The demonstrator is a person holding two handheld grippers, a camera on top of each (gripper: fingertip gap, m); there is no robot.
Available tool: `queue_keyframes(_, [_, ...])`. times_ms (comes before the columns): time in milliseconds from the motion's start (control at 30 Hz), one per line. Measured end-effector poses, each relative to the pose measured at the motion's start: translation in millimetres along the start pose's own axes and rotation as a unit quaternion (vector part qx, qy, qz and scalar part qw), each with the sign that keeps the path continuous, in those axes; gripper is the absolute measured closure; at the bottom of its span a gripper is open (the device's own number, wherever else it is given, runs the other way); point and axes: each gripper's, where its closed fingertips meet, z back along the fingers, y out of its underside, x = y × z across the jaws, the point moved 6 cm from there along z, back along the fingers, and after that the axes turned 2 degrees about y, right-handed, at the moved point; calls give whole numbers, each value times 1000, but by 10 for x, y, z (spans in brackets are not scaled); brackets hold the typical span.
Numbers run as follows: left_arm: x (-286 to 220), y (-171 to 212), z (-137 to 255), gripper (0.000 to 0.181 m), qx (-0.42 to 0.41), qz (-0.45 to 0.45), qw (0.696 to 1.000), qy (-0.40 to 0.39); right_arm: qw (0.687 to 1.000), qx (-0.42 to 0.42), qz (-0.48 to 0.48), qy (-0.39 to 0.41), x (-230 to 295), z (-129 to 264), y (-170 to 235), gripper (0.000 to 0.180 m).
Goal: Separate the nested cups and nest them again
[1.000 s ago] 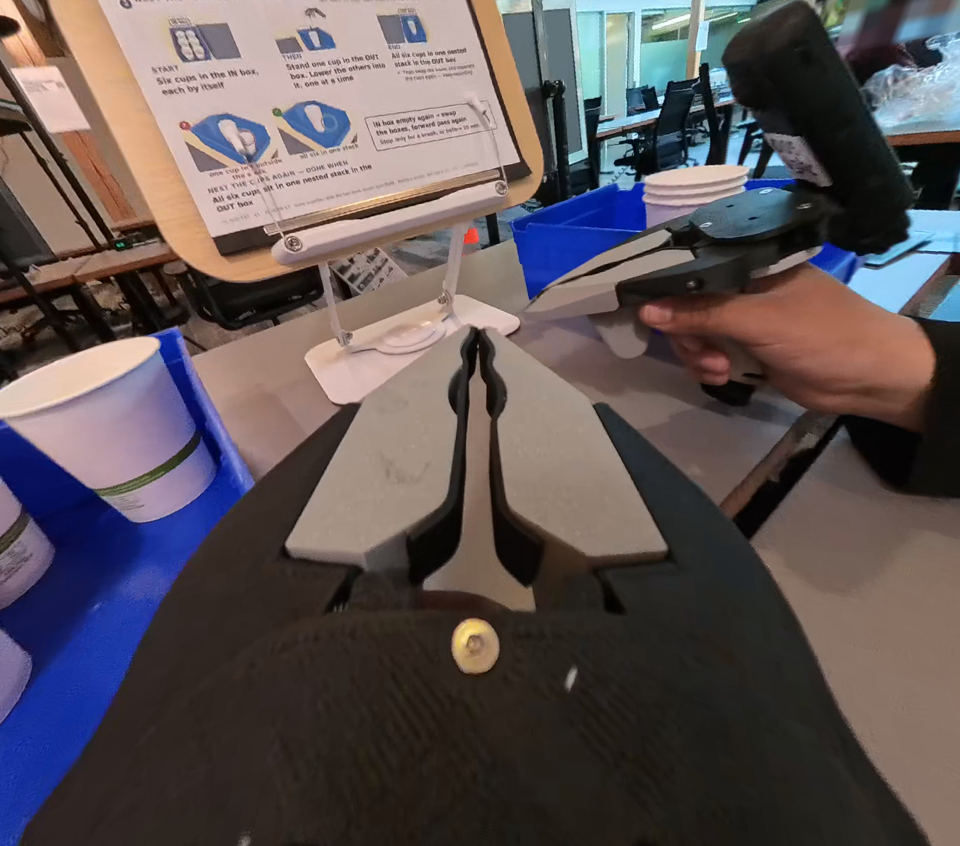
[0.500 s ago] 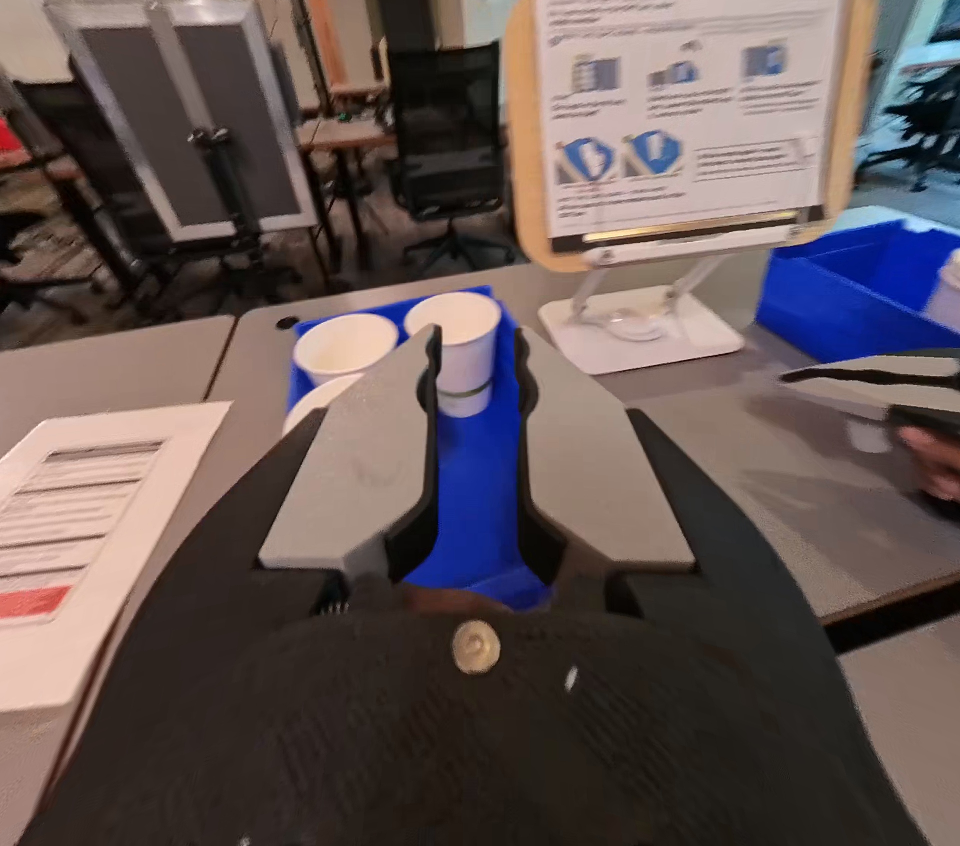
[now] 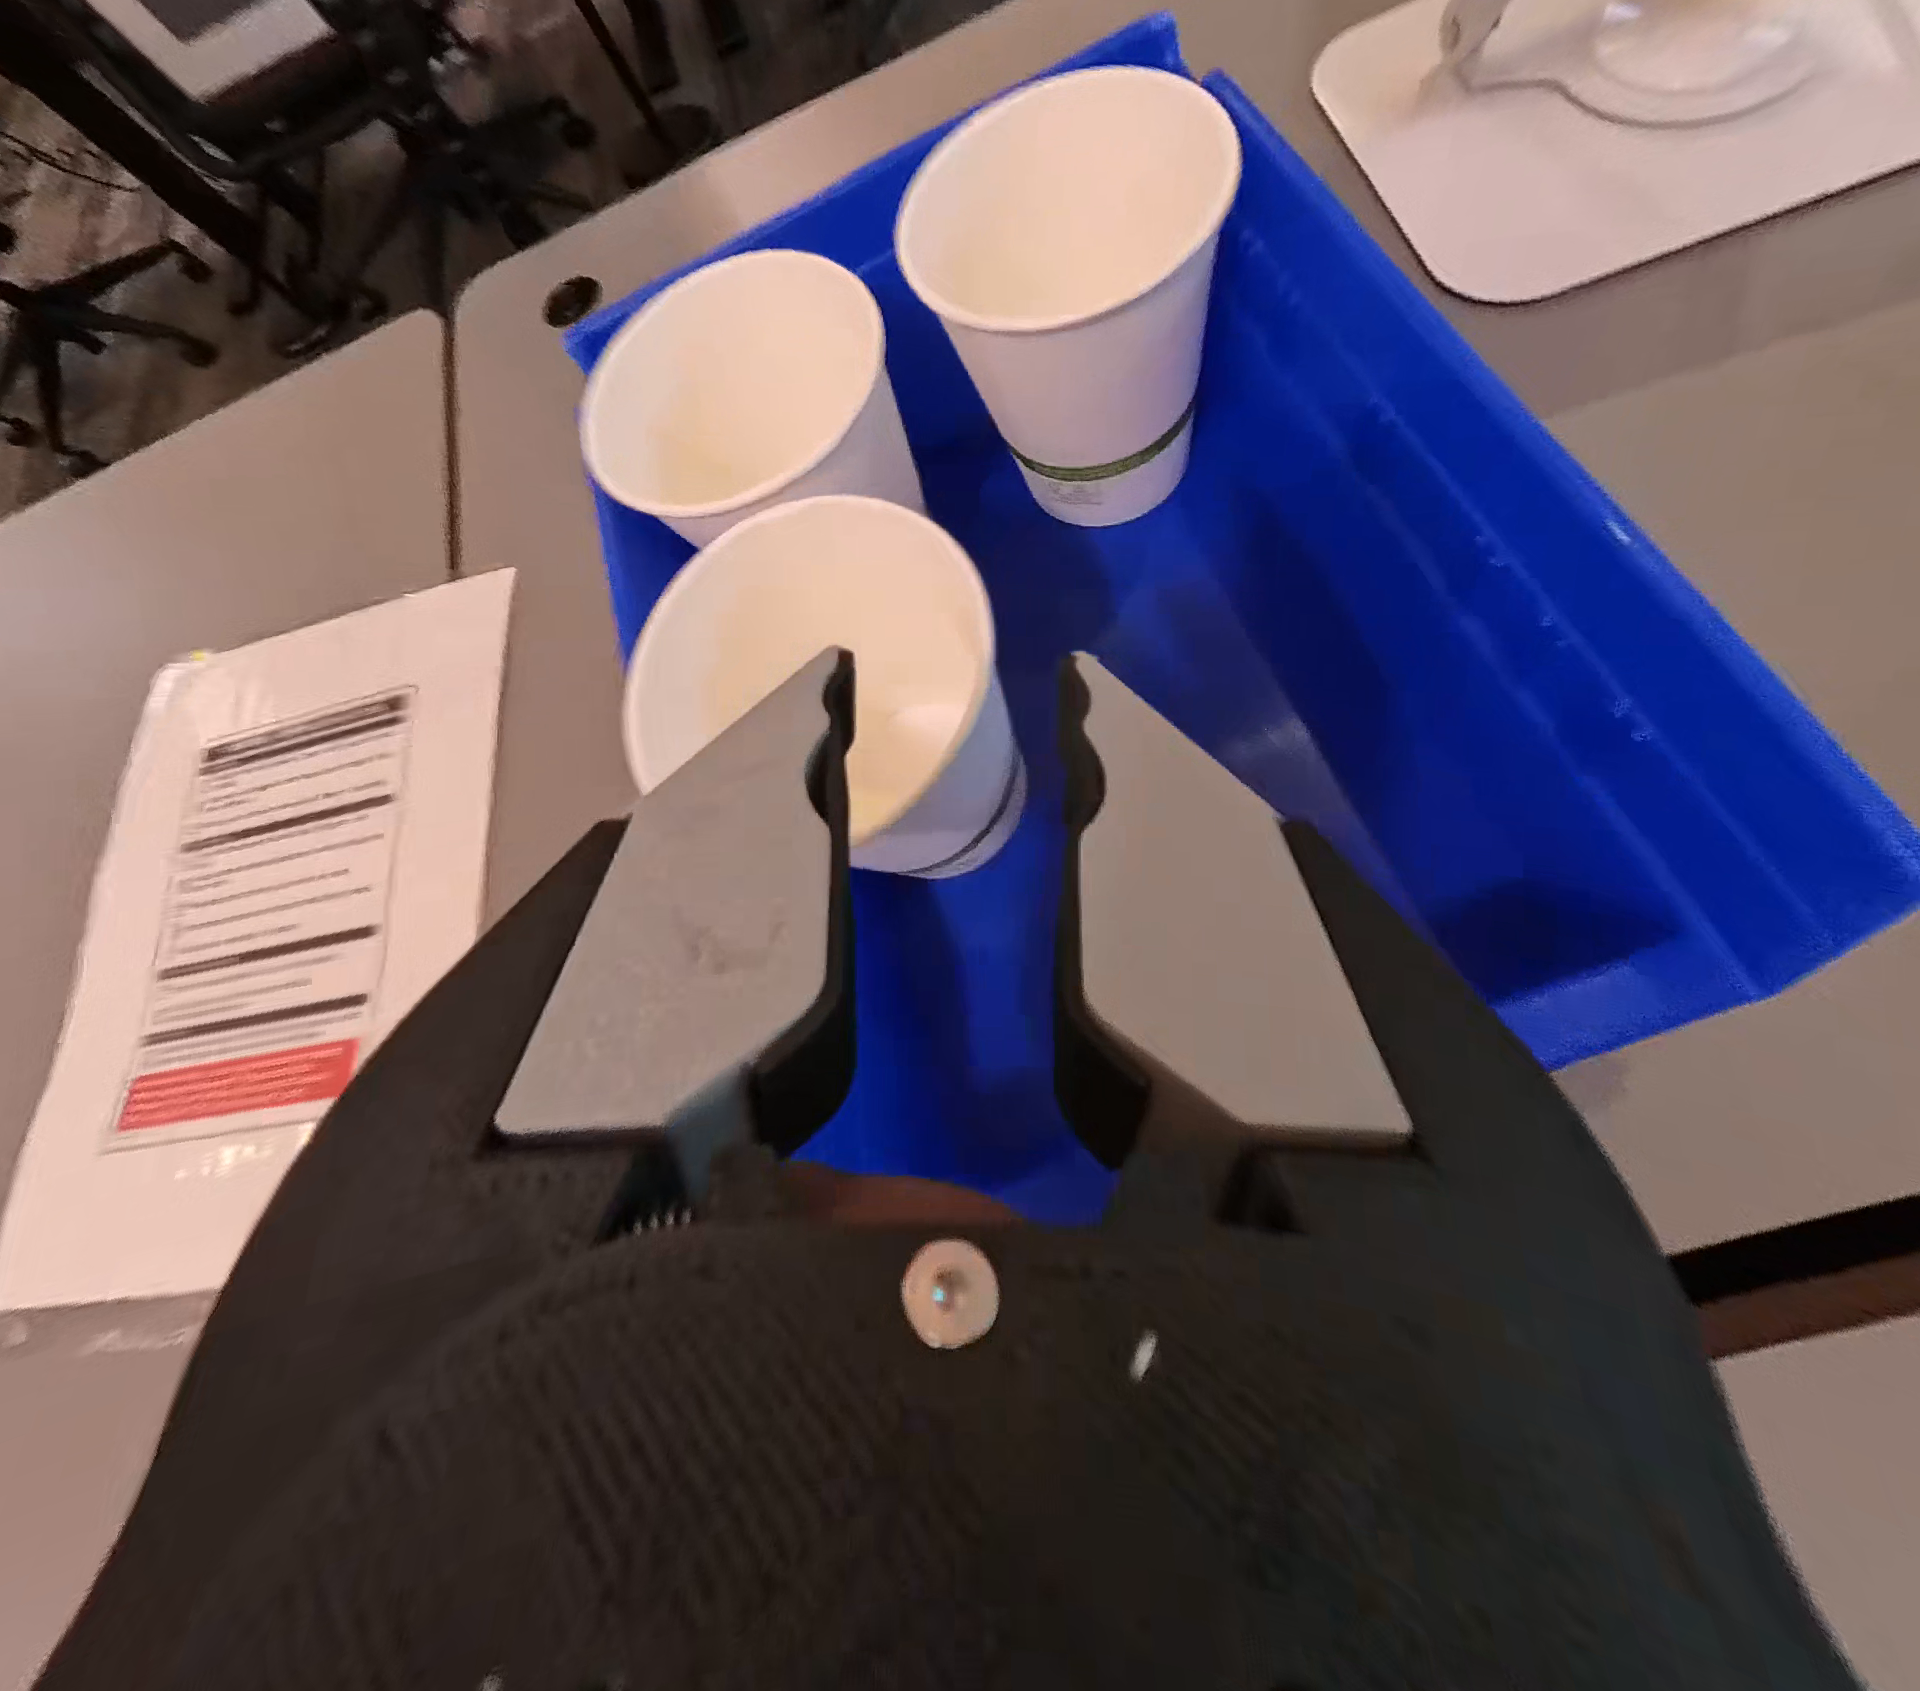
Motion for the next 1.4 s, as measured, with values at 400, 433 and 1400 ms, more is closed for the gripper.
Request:
queue_keyframes(400, [-200,109,-188,181,76,-77,994,24,1000,-9,-23,-5,-53,27,-31,170])
queue_keyframes(433, [-226,89,-142,181,75,-99,992,17,1000,-10,-26,-8,-52,29,-35,170])
queue_keyframes(1400, [-2637,-291,399,181,-73,-610,787,60,972,-96,-125,-174,311,326,-494,143])
